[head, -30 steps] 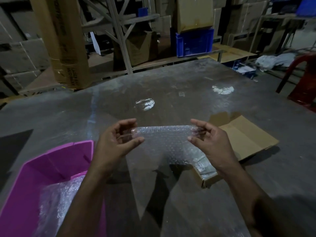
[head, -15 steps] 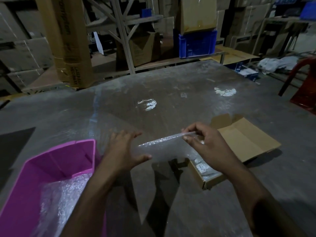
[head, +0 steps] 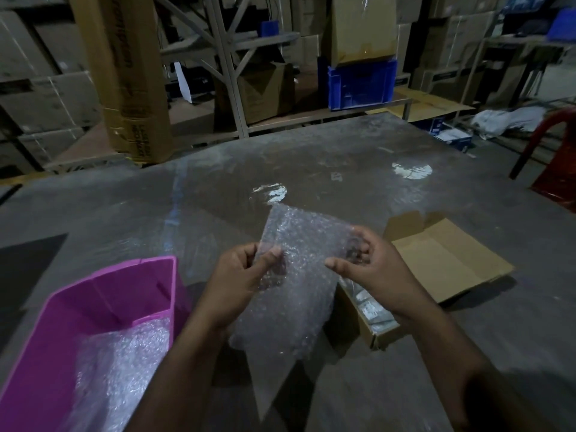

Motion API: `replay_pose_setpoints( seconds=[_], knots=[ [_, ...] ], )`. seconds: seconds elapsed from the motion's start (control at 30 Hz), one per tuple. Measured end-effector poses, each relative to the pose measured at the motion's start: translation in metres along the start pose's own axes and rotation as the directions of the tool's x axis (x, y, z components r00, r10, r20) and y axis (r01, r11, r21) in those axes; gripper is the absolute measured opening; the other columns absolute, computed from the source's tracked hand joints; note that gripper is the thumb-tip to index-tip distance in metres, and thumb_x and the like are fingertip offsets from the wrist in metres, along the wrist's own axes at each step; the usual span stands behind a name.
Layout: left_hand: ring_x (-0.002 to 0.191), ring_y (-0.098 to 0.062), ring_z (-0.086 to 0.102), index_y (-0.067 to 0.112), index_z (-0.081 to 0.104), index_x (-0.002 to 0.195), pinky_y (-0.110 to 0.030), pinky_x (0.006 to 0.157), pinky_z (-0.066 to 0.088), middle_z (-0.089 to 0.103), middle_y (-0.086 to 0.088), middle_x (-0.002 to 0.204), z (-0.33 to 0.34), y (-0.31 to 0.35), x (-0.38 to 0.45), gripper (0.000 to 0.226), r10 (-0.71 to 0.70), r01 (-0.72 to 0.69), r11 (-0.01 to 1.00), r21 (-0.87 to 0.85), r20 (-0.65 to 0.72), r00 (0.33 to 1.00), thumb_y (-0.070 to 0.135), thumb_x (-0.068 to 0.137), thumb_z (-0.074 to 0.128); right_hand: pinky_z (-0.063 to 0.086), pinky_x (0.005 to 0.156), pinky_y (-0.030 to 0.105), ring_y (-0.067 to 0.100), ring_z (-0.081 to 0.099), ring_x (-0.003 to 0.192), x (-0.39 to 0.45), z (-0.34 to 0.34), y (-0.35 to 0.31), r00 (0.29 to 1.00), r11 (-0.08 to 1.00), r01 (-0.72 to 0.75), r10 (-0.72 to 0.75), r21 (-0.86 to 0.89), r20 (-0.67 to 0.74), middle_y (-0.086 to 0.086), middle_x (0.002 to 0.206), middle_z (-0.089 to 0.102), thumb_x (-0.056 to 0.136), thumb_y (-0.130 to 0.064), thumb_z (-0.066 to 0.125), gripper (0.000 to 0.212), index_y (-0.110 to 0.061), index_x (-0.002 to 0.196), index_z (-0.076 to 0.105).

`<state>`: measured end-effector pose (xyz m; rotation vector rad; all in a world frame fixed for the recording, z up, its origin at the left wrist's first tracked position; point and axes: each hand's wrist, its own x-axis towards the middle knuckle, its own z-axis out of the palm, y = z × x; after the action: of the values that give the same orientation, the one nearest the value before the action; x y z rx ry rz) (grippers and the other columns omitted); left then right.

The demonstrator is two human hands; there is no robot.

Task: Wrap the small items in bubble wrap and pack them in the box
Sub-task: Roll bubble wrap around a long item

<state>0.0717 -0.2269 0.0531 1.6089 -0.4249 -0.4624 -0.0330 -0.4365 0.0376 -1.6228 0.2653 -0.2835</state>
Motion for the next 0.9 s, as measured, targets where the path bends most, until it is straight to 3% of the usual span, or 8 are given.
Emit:
replay_pose_setpoints(
  seconds=[0.1,0.23,0.3,0.37,0.53,0.67,0.8,0.9],
  knots=[
    [0.09,-0.03,0.061,0.0,0.069,0.101,-0.04,0.081,0.053,0.069,-0.018,0.097,-0.002,-0.001,0.001,0.033,-0.052,0.053,0.988,-0.147,0.012,0.999,0.03,0.087,0.07,0.057,0.084,0.026,0.018,0.072,0.105,0.0,0.003,0.007,0.999,0.974,-0.033,0.035,0.223,-0.005,0.002,0.111,0.076,0.084,-0.012,0.076,0.042,-0.013,0.123,0.062],
    [0.096,-0.033,0.06,-0.004,0.06,0.118,-0.048,0.087,0.049,0.067,-0.024,0.105,-0.001,-0.004,0.001,0.049,-0.066,0.064,0.976,-0.21,-0.002,0.998,0.024,0.081,0.078,0.054,0.087,0.033,0.021,0.071,0.104,0.0,0.013,0.013,0.995,0.913,-0.054,0.082,0.403,-0.052,0.007,0.108,0.076,0.08,-0.013,0.074,0.046,-0.008,0.124,0.062],
    [0.085,-0.024,0.064,0.006,0.055,0.113,-0.033,0.071,0.056,0.067,-0.018,0.094,0.001,-0.005,0.002,0.043,-0.027,0.016,0.992,-0.125,-0.087,0.996,0.019,0.079,0.078,0.056,0.078,0.025,0.015,0.073,0.096,0.0,0.017,0.012,0.99,0.881,-0.021,0.086,0.473,-0.116,0.005,0.1,0.077,0.074,-0.013,0.074,0.048,-0.011,0.12,0.06],
    [0.072,-0.014,0.061,0.014,0.048,0.106,-0.022,0.059,0.052,0.06,-0.009,0.082,0.002,-0.005,0.003,0.036,0.019,-0.029,0.998,-0.06,-0.165,0.986,0.013,0.083,0.077,0.056,0.066,0.019,0.011,0.074,0.085,-0.001,0.019,0.009,0.98,0.873,0.021,0.079,0.488,-0.184,0.003,0.094,0.078,0.075,-0.007,0.074,0.046,-0.018,0.117,0.057],
    [0.079,-0.019,0.059,0.022,0.038,0.094,-0.038,0.074,0.054,0.057,-0.007,0.082,-0.002,-0.009,0.005,0.036,0.064,-0.071,0.997,-0.022,-0.231,0.971,0.013,0.091,0.073,0.055,0.067,0.021,0.005,0.067,0.073,0.0,0.021,0.013,0.945,0.943,0.111,-0.003,0.314,-0.327,-0.001,0.08,0.071,0.085,-0.003,0.075,0.038,-0.019,0.106,0.048],
    [0.077,-0.019,0.057,0.024,0.041,0.083,-0.038,0.071,0.057,0.052,-0.006,0.08,-0.005,-0.01,0.003,0.03,0.13,-0.109,0.988,0.111,-0.212,0.968,0.012,0.098,0.064,0.048,0.076,0.038,0.004,0.047,0.065,0.001,0.014,0.018,0.939,0.979,0.148,-0.094,0.14,-0.329,-0.016,0.069,0.046,0.087,-0.013,0.076,0.038,-0.026,0.087,0.041],
    [0.075,-0.015,0.062,0.015,0.06,0.088,-0.028,0.067,0.058,0.069,0.002,0.086,-0.001,-0.005,-0.001,0.018,0.129,-0.112,0.987,0.113,-0.15,0.98,0.003,0.1,0.055,0.051,0.075,0.057,0.019,0.053,0.073,0.003,0.01,0.015,0.941,0.986,0.164,-0.149,0.025,-0.304,-0.012,0.071,0.052,0.089,-0.023,0.075,0.035,-0.038,0.076,0.046],
    [0.076,-0.009,0.065,0.016,0.073,0.102,-0.029,0.072,0.06,0.076,0.004,0.098,0.002,0.001,-0.003,0.019,0.125,-0.114,0.985,0.128,-0.082,0.989,0.005,0.1,0.058,0.053,0.074,0.046,0.015,0.064,0.084,0.002,0.01,0.01,0.947,0.981,0.192,-0.181,0.019,-0.264,-0.009,0.093,0.07,0.094,-0.013,0.069,0.023,-0.035,0.087,0.065]
  ],
)
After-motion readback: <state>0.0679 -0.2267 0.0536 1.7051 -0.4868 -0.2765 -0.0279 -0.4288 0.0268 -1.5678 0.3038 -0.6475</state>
